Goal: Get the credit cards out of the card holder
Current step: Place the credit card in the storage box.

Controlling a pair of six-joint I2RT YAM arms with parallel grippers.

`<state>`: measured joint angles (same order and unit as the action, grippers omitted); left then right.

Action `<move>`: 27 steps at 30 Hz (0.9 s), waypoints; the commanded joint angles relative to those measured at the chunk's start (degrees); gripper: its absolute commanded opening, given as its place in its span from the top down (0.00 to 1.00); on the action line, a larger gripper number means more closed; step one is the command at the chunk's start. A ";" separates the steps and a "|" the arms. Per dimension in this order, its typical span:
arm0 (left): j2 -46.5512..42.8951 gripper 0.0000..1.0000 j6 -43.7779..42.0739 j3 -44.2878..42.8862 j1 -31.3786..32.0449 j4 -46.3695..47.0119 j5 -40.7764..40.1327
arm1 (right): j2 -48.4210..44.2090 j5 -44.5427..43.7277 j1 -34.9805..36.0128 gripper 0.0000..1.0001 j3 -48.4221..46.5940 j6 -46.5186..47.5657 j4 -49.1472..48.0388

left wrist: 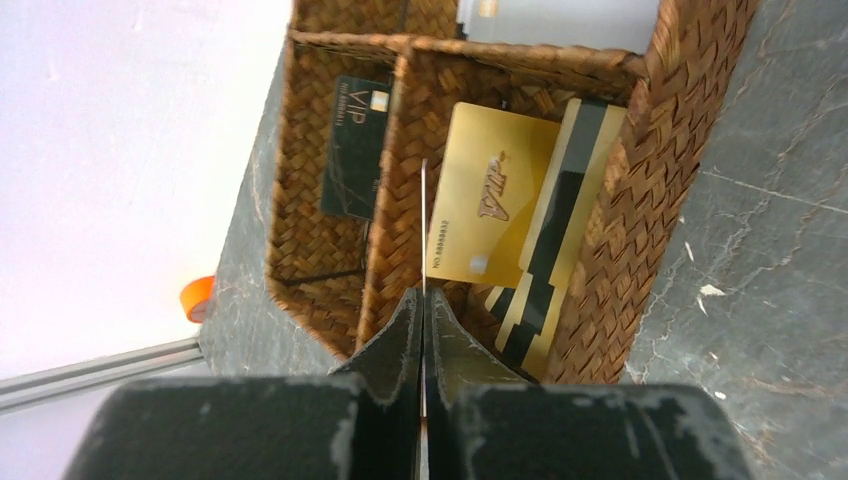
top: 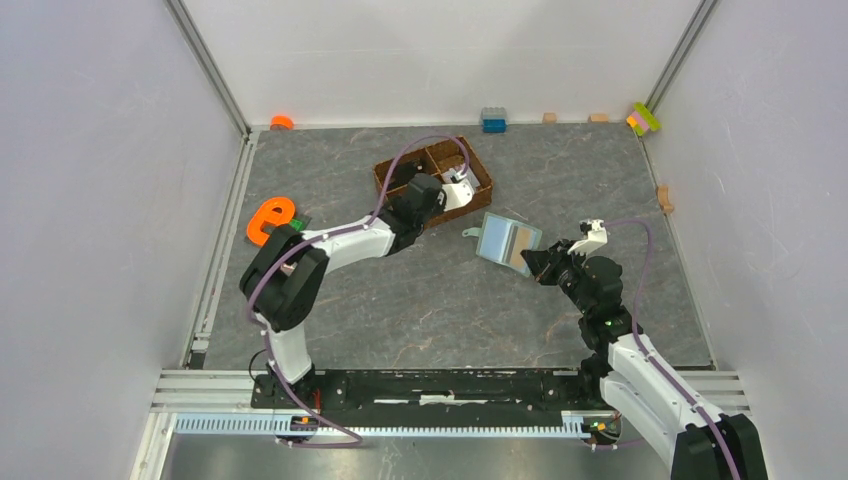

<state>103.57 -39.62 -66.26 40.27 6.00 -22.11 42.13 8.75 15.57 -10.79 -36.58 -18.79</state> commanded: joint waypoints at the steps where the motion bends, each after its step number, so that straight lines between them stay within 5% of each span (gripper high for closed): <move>1: 5.17 0.98 -7.06 -2.22 -0.42 3.67 -2.95 | -0.80 0.02 -0.29 1.00 -0.25 0.02 -4.15; 7: 4.12 0.95 -7.03 0.07 -1.25 8.60 -3.38 | -1.21 0.12 -0.28 1.00 0.28 -0.04 -4.82; 13: -1.98 0.63 -3.88 1.87 0.04 9.96 -4.24 | -0.17 0.94 -0.28 1.00 0.17 -0.33 -5.30; 20: -7.33 0.38 -1.80 2.74 4.11 10.20 -6.93 | -0.29 1.01 -0.28 1.00 0.13 -0.26 -5.34; 25: -9.25 0.19 -1.11 3.30 9.04 12.89 -17.56 | -0.16 2.24 -0.30 1.00 0.05 -0.77 -5.60; 27: -11.44 0.01 -0.65 5.98 13.28 19.00 -24.15 | -0.20 3.12 -0.28 1.00 0.14 -1.05 -5.98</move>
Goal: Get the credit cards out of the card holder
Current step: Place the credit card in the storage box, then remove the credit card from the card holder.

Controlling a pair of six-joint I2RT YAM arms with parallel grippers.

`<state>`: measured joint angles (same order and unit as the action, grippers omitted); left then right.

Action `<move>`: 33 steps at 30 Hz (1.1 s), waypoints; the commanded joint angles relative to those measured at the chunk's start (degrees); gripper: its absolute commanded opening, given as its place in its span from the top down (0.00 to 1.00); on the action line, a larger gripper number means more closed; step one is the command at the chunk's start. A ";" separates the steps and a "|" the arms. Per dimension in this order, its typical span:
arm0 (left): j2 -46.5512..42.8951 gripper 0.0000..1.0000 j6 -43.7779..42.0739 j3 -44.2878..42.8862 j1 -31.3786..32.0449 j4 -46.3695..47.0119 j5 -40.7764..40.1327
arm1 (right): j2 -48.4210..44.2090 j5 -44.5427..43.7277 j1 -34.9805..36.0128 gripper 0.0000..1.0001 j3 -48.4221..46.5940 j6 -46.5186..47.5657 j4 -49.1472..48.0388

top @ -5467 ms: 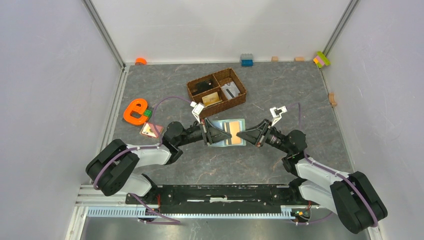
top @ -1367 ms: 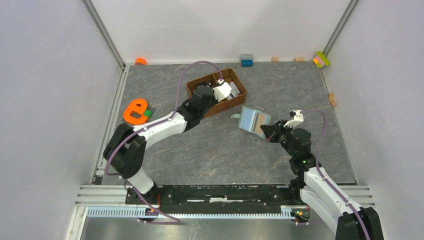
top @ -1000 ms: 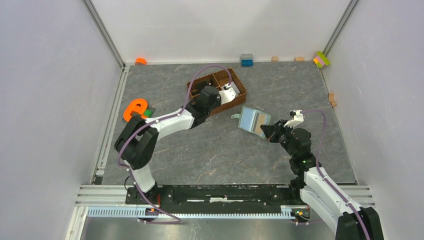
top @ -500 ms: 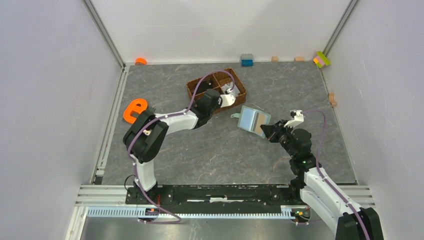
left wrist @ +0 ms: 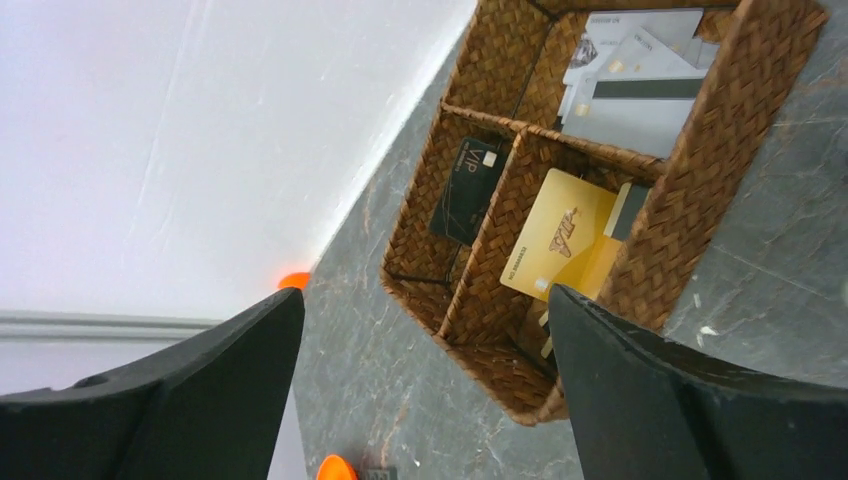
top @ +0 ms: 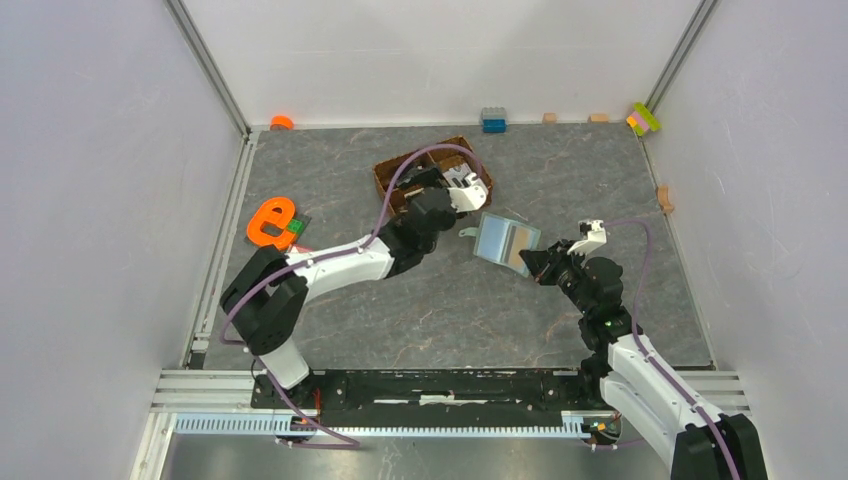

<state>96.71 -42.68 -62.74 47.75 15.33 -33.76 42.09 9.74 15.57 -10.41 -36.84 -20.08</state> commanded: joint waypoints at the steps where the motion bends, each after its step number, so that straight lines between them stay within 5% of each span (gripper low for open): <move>1: -5.64 0.00 3.70 3.62 7.78 12.26 -17.28 | -0.07 2.46 -0.32 1.00 -0.16 -1.07 -4.86; 3: -7.55 0.00 10.30 5.07 12.03 15.53 -28.17 | 0.26 3.91 -0.26 1.00 0.17 -1.90 -5.87; 5: -10.23 0.00 20.05 4.30 16.64 5.89 -32.69 | 0.84 6.94 -0.28 1.00 0.84 -3.63 -7.95; 8: -15.80 0.00 41.51 4.40 19.12 -13.63 -22.83 | 2.41 12.25 -0.28 1.00 2.70 -7.60 -14.25; 10: -20.74 0.00 48.58 9.84 18.58 -11.22 -14.09 | 3.40 14.58 -0.26 1.00 2.97 -8.97 -16.51; 14: -27.37 0.00 54.94 16.56 18.53 -5.87 -2.90 | 3.80 15.98 -0.28 1.00 2.72 -9.63 -16.75; 23: -27.44 0.00 65.79 20.63 17.67 -5.44 3.13 | -2.55 13.34 -0.29 1.00 2.01 -7.34 -11.43; 33: -30.12 0.00 74.59 28.39 7.06 6.39 24.25 | -9.25 9.04 -0.31 1.00 0.84 -4.59 -6.44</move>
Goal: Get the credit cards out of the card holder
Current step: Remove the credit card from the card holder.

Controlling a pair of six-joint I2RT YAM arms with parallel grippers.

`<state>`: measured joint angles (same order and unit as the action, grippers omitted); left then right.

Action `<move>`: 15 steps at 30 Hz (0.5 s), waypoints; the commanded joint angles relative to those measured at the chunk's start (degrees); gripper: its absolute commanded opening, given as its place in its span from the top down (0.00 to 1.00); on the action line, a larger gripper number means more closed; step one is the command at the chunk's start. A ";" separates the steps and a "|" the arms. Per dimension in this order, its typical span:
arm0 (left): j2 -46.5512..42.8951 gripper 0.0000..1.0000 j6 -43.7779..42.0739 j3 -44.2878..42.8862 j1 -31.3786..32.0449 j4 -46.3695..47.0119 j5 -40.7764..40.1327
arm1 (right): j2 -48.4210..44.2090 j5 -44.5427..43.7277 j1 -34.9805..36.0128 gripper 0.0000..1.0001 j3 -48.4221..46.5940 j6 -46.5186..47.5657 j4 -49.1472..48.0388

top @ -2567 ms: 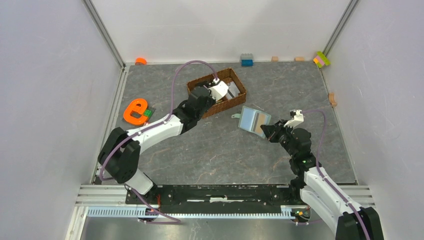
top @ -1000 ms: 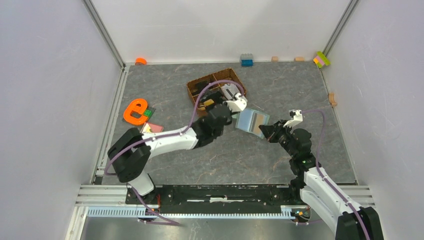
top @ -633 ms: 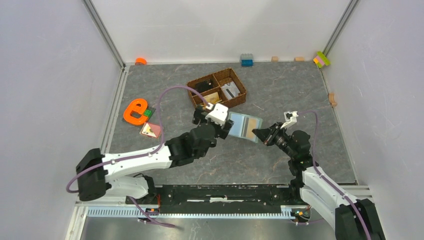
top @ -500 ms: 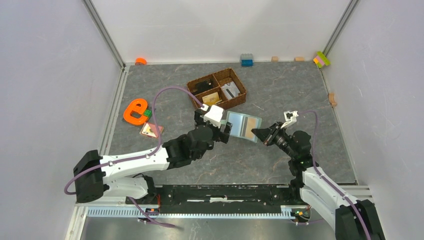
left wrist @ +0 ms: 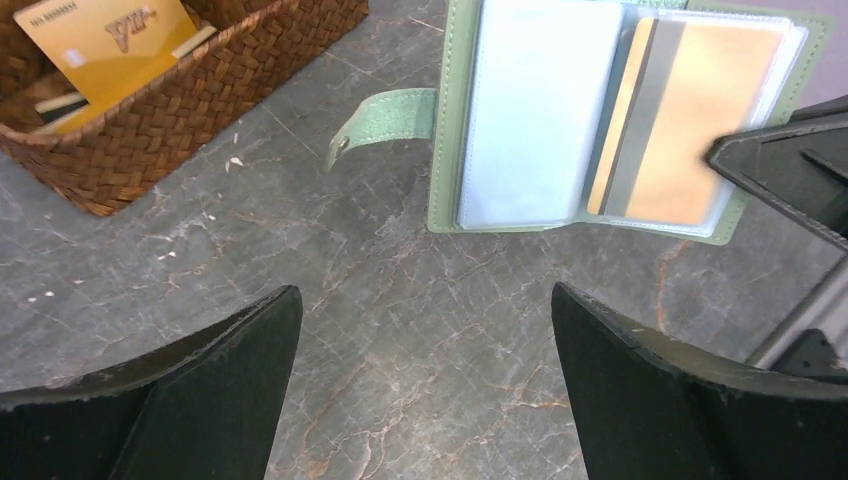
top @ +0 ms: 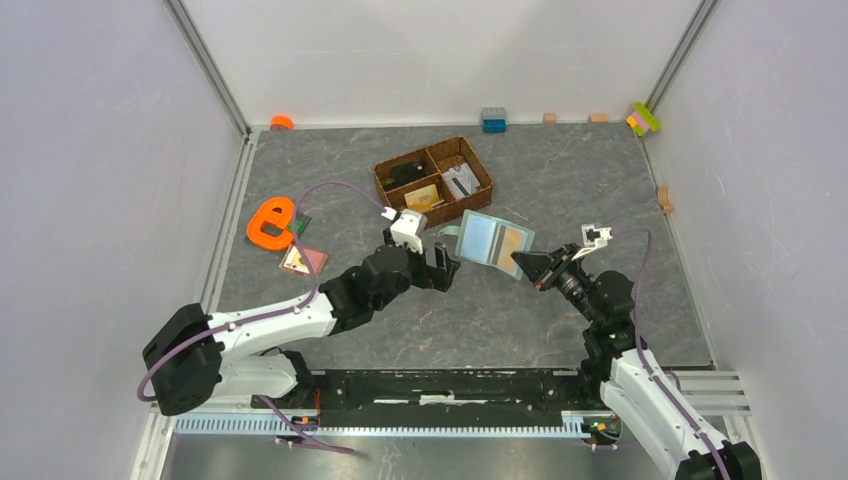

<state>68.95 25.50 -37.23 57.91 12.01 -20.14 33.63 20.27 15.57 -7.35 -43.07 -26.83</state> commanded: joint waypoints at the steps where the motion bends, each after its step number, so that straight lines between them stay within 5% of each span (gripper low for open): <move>1: -2.44 0.00 6.37 3.48 -3.39 11.14 11.67 | -0.63 -1.00 -0.29 1.00 -2.38 1.59 0.12; 15: -2.95 0.00 7.72 5.84 -6.76 15.25 15.44 | 5.00 12.69 -0.30 1.00 -2.67 -5.59 -10.06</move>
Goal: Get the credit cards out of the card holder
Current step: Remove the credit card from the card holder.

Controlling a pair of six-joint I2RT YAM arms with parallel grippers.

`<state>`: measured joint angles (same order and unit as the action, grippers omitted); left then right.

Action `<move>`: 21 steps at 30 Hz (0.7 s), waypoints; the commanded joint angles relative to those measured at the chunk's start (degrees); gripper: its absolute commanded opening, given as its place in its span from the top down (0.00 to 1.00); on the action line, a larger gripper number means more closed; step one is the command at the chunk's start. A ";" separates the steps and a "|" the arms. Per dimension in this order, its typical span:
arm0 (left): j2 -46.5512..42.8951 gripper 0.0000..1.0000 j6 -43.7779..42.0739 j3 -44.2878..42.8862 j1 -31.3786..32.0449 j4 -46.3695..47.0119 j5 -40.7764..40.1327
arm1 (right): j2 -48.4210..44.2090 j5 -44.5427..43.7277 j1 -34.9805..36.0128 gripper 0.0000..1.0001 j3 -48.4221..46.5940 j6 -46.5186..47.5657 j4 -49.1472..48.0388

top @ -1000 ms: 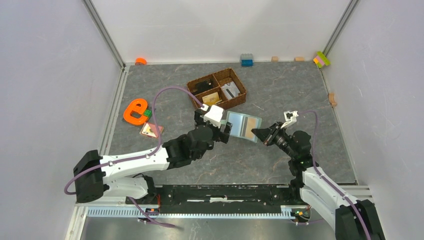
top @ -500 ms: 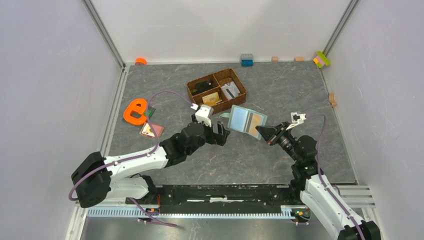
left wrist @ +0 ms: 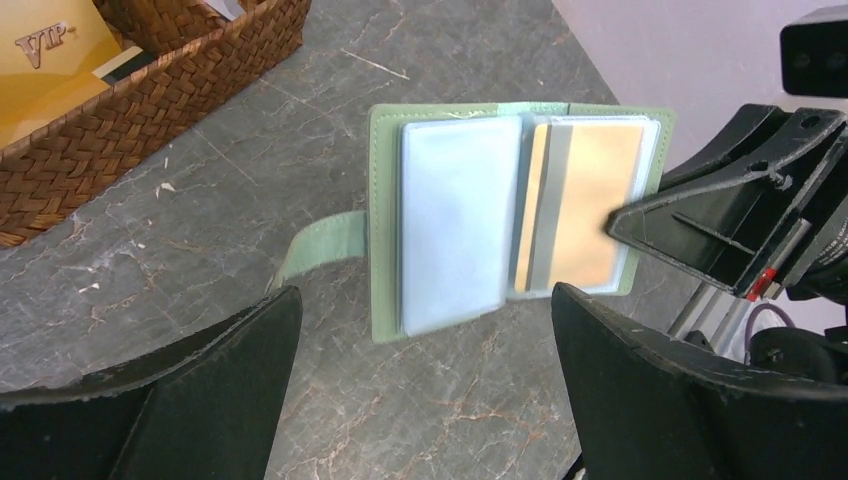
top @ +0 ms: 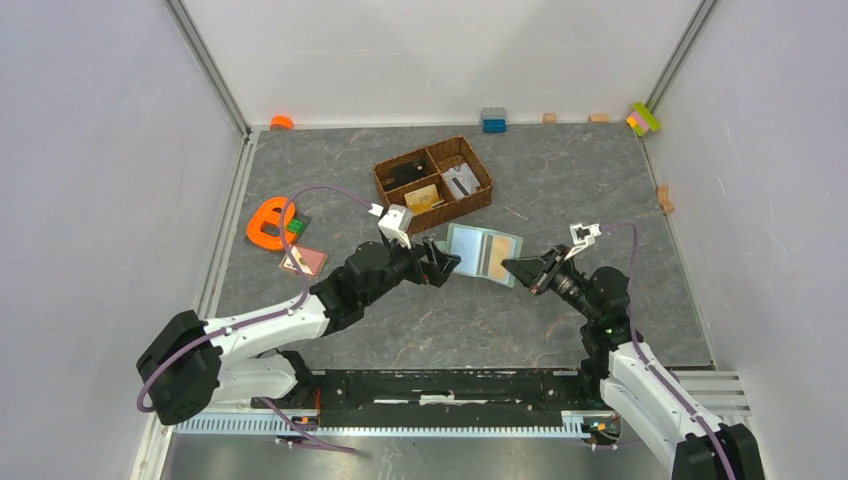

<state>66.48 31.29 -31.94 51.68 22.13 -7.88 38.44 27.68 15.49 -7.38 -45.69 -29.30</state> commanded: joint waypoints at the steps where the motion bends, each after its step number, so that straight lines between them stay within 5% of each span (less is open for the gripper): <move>1: -0.04 0.00 1.70 0.75 -0.53 6.68 4.57 | 0.34 5.65 -0.19 1.00 -2.47 -3.37 -8.28; 9: 2.58 0.00 2.72 1.90 -0.53 13.85 12.29 | 1.89 6.95 -0.20 1.00 -2.01 -4.55 -10.38; 14: 1.95 0.19 2.88 3.37 -0.55 18.43 15.48 | 2.25 6.99 -0.21 0.99 -1.80 -4.47 -10.67; 21: 2.94 0.34 2.40 2.39 -0.53 17.90 17.28 | 4.90 8.67 -0.19 0.98 -1.24 -5.91 -13.88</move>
<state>68.97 32.42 -28.73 50.96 35.79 5.78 42.13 33.67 15.20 -7.38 -50.06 -37.19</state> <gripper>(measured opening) 0.717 0.134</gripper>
